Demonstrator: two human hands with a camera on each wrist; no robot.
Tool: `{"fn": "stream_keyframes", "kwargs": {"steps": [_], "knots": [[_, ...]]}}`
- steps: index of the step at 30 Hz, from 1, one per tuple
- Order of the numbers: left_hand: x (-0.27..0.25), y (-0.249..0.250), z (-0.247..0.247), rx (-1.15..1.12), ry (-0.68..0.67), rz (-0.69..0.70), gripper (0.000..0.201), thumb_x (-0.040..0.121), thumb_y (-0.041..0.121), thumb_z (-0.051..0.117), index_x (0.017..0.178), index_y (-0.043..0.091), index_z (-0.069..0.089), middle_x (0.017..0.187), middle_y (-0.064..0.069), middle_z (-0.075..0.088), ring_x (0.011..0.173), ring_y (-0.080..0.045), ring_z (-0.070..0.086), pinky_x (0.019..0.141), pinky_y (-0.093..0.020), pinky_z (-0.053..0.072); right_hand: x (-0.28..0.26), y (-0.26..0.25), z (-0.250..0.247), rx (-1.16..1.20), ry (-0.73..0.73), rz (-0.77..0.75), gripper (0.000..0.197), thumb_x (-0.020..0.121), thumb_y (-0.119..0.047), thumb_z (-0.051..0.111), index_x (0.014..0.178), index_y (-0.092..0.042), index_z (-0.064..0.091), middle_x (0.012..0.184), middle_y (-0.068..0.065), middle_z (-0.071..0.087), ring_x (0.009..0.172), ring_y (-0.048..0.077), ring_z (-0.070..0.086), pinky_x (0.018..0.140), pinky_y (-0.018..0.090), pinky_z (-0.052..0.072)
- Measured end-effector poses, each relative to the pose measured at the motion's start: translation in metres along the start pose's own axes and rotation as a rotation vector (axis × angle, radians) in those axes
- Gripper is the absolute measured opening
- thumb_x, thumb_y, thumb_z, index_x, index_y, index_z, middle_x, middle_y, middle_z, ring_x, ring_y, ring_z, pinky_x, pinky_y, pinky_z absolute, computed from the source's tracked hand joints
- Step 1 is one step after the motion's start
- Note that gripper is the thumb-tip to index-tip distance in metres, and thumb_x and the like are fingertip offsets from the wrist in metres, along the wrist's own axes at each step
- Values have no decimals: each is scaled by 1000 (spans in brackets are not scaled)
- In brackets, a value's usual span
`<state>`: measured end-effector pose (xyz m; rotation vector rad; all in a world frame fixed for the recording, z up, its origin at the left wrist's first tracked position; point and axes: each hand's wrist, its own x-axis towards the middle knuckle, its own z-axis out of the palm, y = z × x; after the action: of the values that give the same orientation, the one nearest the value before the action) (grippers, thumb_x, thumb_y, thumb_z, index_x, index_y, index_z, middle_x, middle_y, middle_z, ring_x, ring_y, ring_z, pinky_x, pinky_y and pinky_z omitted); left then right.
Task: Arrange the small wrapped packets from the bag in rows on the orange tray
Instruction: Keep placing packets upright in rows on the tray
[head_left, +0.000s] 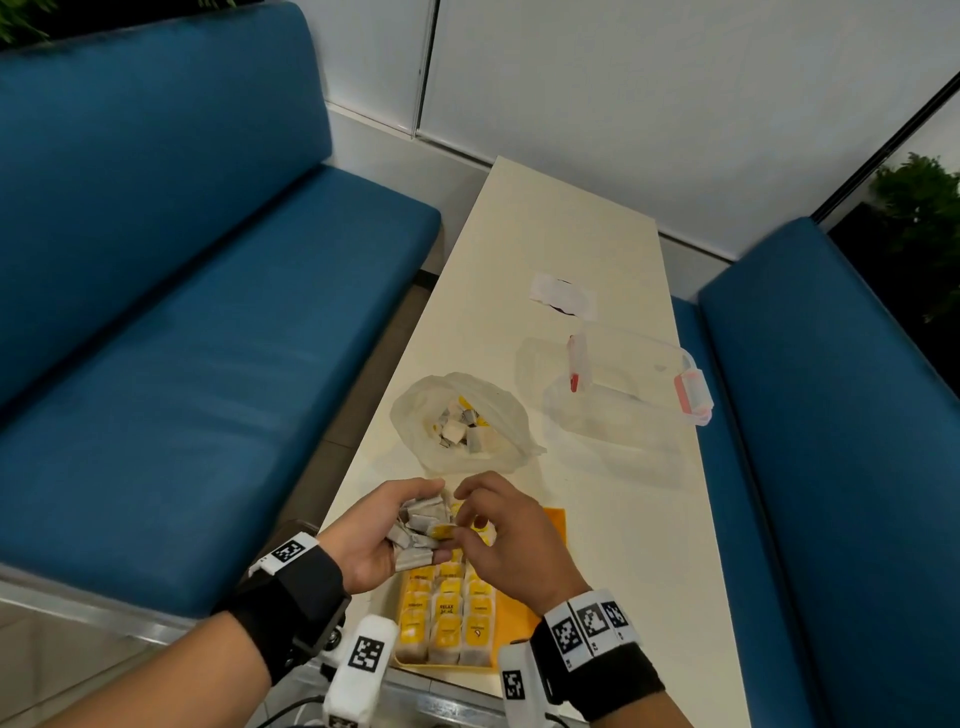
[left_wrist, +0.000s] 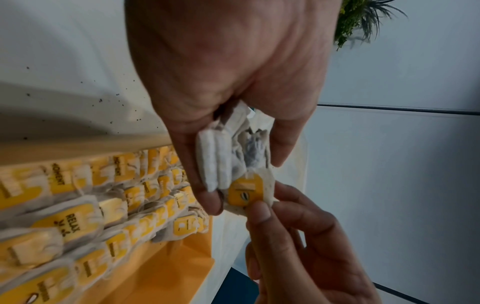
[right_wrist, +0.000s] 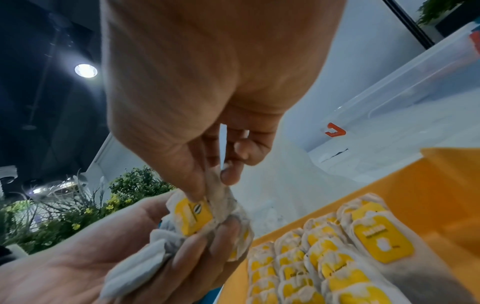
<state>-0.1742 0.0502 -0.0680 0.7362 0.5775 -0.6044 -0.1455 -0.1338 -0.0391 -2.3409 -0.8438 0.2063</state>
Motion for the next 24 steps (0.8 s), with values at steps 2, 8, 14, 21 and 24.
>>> {"fn": "stream_keyframes", "kwargs": {"steps": [2,8,14,21,24], "knots": [[0,0,0,-12,-9,2,34,87,27,72,111,4,66,104,-22,69,81,-31,71,80,-40,61,-1,1,0,48,32,17,10,81,-13,68,83,-20,61,102,-14,57,76,6,56,71,26,51],[1,-3,1,26,17,35,46,85,17,76,123,-7,65,108,-25,70,90,-34,72,81,-37,60,-4,10,6,24,16,86,18,88,-14,60,102,-26,65,94,-12,58,79,3,57,75,28,52],[6,-4,1,12,54,66,41,88,15,74,122,-7,67,100,-19,72,82,-29,71,84,-40,60,-6,8,6,-205,-48,15,31,91,-29,52,120,-38,57,103,-11,59,81,15,63,68,36,54],[9,-1,1,7,89,67,31,86,16,76,111,0,67,87,-17,69,72,-25,70,77,-39,64,-4,9,7,-301,13,-63,18,92,-36,50,107,-35,61,93,-9,55,72,19,61,56,34,49],[9,2,1,12,83,53,37,88,18,74,118,-2,65,95,-21,72,90,-32,71,73,-39,64,-2,17,1,-286,111,7,11,88,-32,61,97,-33,68,99,-12,56,91,12,57,73,33,45]]}}
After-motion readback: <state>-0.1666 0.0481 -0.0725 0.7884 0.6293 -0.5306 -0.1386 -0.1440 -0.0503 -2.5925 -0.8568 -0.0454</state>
